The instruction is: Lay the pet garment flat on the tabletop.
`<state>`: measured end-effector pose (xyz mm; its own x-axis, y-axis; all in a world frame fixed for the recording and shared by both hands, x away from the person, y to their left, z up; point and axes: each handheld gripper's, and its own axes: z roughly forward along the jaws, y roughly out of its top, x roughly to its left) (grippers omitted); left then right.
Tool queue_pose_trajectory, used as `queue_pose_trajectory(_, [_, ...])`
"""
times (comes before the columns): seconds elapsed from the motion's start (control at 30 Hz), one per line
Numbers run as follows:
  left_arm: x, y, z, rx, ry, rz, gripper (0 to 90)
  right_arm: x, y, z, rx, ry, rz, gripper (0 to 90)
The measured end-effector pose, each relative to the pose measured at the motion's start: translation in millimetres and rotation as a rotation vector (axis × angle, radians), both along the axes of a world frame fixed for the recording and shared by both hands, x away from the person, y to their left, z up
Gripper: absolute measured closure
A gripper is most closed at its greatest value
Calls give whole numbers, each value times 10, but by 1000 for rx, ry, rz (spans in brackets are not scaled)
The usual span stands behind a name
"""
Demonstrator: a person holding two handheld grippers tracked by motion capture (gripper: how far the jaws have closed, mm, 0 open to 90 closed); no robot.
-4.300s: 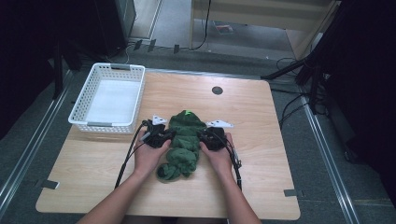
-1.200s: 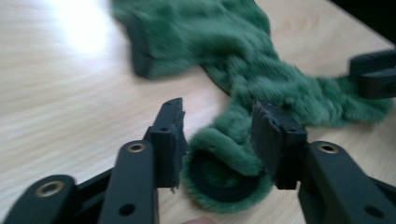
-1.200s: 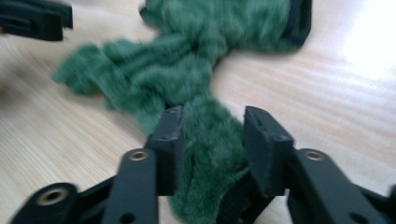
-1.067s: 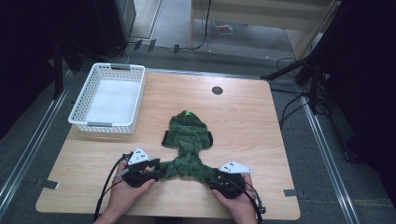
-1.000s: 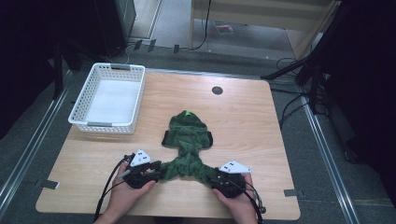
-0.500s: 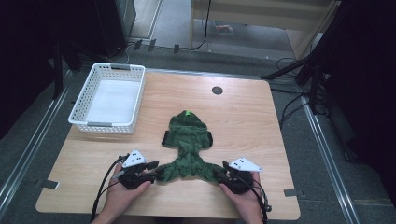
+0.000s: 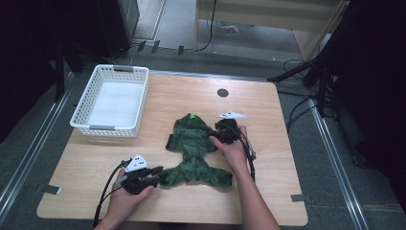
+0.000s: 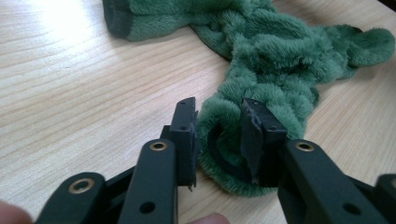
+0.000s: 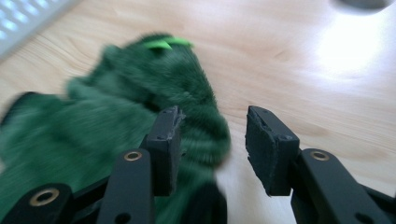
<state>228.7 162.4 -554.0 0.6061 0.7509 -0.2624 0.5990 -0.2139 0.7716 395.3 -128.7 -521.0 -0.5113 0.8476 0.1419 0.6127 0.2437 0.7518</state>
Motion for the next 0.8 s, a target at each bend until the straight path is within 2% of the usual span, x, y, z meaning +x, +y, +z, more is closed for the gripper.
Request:
queue_pose_trajectory(0.03, [-3, -4, -1, 3, 0, -2, 685, 96, 41, -72, -13, 26, 8, 556])
queue_pose_trajectory(0.1, [-10, -6, -2, 8, 0, -4, 702, 182, 87, -147, -32, 55, 25, 584])
queue_pose_trajectory(0.13, [-9, -4, -3, 8, 2, -4, 714, 220, 105, -178, -44, 52, 29, 655])
queue_pose_trajectory(0.2, [-5, 0, -4, 12, 5, -1, 743, 255, 110, -191, -47, 33, 11, 768])
queue_pose_trajectory(0.27, [-2, -6, -5, 11, 8, 1, 772, 308, 93, -192, -48, 32, -34, 850])
queue_pose_trajectory(0.3, [-1, -8, -5, 14, 10, 3, 778, 337, 72, -194, -45, 25, -71, 861])
queue_pose_trajectory(0.37, [6, -4, -6, 18, 14, 8, 781, 375, 45, -203, -19, 42, -92, 865])
queue_pose_trajectory(0.43, [10, -3, -8, 18, 17, 11, 779, 391, 39, -209, -26, 29, -92, 865])
queue_pose_trajectory(0.53, [17, -6, -12, 22, 21, 17, 767, 379, 42, -204, -62, 2, -88, 865])
queue_pose_trajectory(0.6, [22, -7, -14, 20, 23, 23, 761, 363, 29, -202, -63, 1, -79, 856])
queue_pose_trajectory(0.73, [19, -7, -11, 22, 18, 27, 767, 315, -42, -166, -12, -7, -54, 656])
queue_pose_trajectory(0.8, [16, 4, 0, 19, 12, 38, 784, 255, -93, -109, 10, -20, -70, 555])
